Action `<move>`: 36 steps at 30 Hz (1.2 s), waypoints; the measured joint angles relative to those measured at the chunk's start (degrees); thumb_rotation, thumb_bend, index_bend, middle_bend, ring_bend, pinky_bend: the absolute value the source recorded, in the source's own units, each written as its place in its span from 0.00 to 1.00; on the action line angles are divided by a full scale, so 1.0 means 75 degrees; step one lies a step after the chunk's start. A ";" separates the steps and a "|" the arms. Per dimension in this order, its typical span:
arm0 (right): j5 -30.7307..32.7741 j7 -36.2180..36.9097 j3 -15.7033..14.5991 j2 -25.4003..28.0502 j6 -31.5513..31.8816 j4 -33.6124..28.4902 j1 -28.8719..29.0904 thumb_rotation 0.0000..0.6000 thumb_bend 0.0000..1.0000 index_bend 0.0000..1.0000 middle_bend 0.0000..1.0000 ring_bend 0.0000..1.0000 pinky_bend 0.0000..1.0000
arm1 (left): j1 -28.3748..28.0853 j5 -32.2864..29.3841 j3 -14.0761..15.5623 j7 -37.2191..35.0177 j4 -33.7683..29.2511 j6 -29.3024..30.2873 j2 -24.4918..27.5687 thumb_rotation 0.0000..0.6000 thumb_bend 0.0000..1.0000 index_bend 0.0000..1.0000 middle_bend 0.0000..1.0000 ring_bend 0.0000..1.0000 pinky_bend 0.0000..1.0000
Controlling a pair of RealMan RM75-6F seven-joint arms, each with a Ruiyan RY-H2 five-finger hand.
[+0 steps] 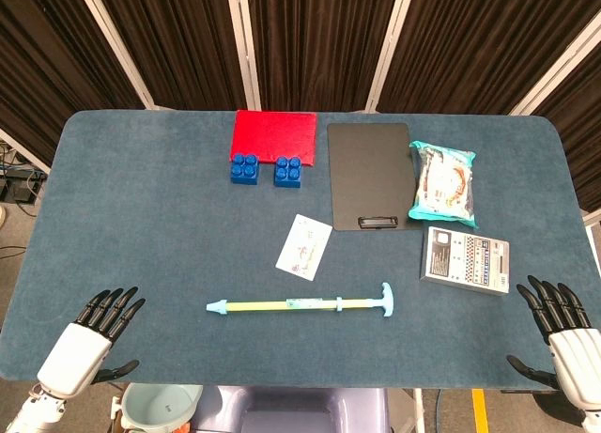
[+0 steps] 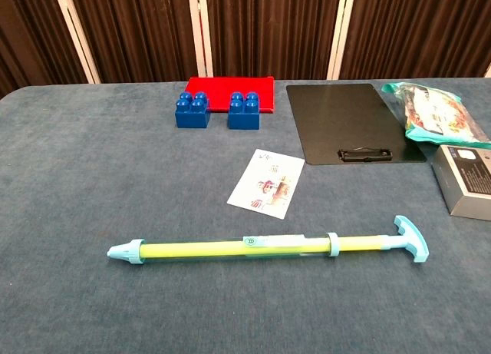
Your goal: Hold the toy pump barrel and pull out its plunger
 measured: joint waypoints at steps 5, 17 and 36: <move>0.0012 -0.0063 -0.0007 -0.0035 -0.0092 0.0001 0.0022 1.00 0.00 0.00 0.00 0.00 0.00 | 0.0017 0.0026 0.0013 0.0007 -0.0019 0.0065 0.0008 1.00 0.07 0.09 0.03 0.08 0.14; 0.0186 0.0119 0.0032 0.0013 -0.0263 -0.0005 0.0080 1.00 0.00 0.00 0.00 0.00 0.00 | -0.0274 0.0316 -0.0270 0.0102 0.0506 0.0062 -0.0898 1.00 0.17 0.43 0.09 0.10 0.14; 0.0730 0.0827 0.0212 0.0303 -0.0847 -0.0092 0.0380 1.00 0.00 0.00 0.00 0.00 0.00 | -0.1130 -0.0341 -0.1081 0.0746 0.1929 -0.1047 -0.3330 1.00 0.20 0.48 0.11 0.10 0.14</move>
